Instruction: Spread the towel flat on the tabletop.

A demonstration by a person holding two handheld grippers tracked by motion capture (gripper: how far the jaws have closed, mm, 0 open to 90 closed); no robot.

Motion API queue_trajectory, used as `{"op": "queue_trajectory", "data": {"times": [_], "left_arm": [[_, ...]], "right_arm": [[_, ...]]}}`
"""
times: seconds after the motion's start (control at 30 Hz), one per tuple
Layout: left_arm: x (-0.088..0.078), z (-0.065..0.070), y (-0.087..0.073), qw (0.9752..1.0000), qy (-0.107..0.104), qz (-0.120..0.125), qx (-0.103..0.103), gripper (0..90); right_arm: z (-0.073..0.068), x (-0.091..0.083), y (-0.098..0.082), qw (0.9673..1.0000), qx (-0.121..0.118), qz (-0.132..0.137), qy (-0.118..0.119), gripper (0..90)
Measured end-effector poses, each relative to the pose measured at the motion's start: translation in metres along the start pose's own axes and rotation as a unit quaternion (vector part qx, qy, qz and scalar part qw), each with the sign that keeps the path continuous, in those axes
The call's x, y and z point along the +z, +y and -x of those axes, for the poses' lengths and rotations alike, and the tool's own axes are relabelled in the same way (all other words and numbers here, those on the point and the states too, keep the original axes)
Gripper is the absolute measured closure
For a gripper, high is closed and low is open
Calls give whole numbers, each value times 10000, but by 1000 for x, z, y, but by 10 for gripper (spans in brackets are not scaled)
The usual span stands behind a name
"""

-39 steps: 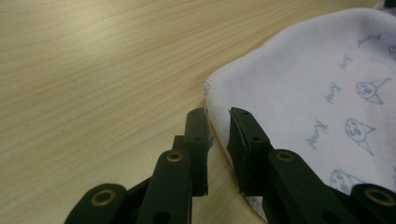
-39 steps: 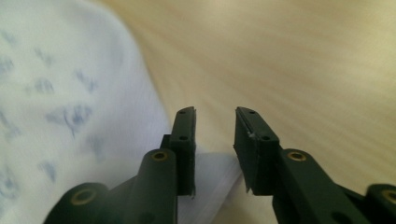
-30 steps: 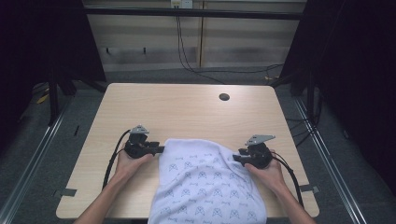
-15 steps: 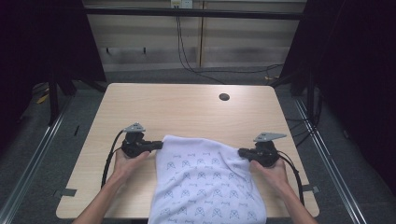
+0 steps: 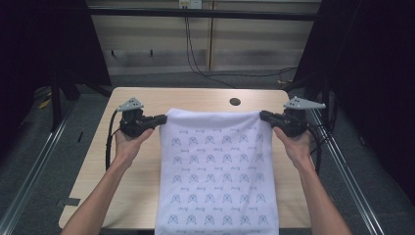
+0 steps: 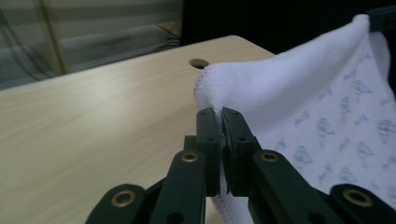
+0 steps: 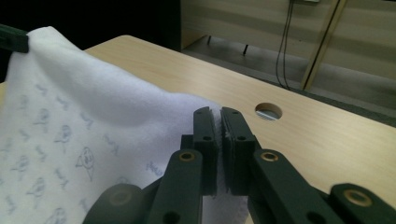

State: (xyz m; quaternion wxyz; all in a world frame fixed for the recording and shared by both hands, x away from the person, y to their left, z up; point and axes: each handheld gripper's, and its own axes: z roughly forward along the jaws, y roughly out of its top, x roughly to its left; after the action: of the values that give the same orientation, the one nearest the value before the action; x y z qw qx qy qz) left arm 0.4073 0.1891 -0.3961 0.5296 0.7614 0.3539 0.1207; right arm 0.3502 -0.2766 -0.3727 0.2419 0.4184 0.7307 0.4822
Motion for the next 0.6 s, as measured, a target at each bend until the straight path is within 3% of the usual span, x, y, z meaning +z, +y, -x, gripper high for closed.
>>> {"op": "queue_trajectory", "data": {"times": [0.03, 0.07, 0.1, 0.23, 0.27, 0.37, 0.4, 0.6], "left_arm": [[3, -5, 1, 9998, 141, 22, -132, 804], [5, -10, 1, 9992, 259, 7, -297, 723], [6, -16, -1, 9990, 256, -40, -351, 710], [4, -21, -15, 9988, 101, -155, -445, 707], [4, -18, -24, 9990, -12, -315, -310, 706], [3, -15, -32, 9987, -79, -421, -259, 701], [0, -12, -40, 9984, -207, -429, -305, 701], [0, 6, -71, 9942, -622, -871, -123, 738]], "right_arm": [[4, 7, 2, 10000, 11, -8, -61, 832], [8, 13, 3, 9996, 36, -77, -251, 751], [12, 19, 3, 9989, 83, -142, -439, 693], [21, 20, -5, 9986, 329, -76, -405, 604], [22, 19, -14, 9989, 337, -155, -291, 593], [22, 17, -24, 9987, 314, -299, -261, 589], [22, 16, -27, 9986, 357, -331, -184, 584], [-1, 8, -62, 9957, 258, -811, 359, 599]]}}
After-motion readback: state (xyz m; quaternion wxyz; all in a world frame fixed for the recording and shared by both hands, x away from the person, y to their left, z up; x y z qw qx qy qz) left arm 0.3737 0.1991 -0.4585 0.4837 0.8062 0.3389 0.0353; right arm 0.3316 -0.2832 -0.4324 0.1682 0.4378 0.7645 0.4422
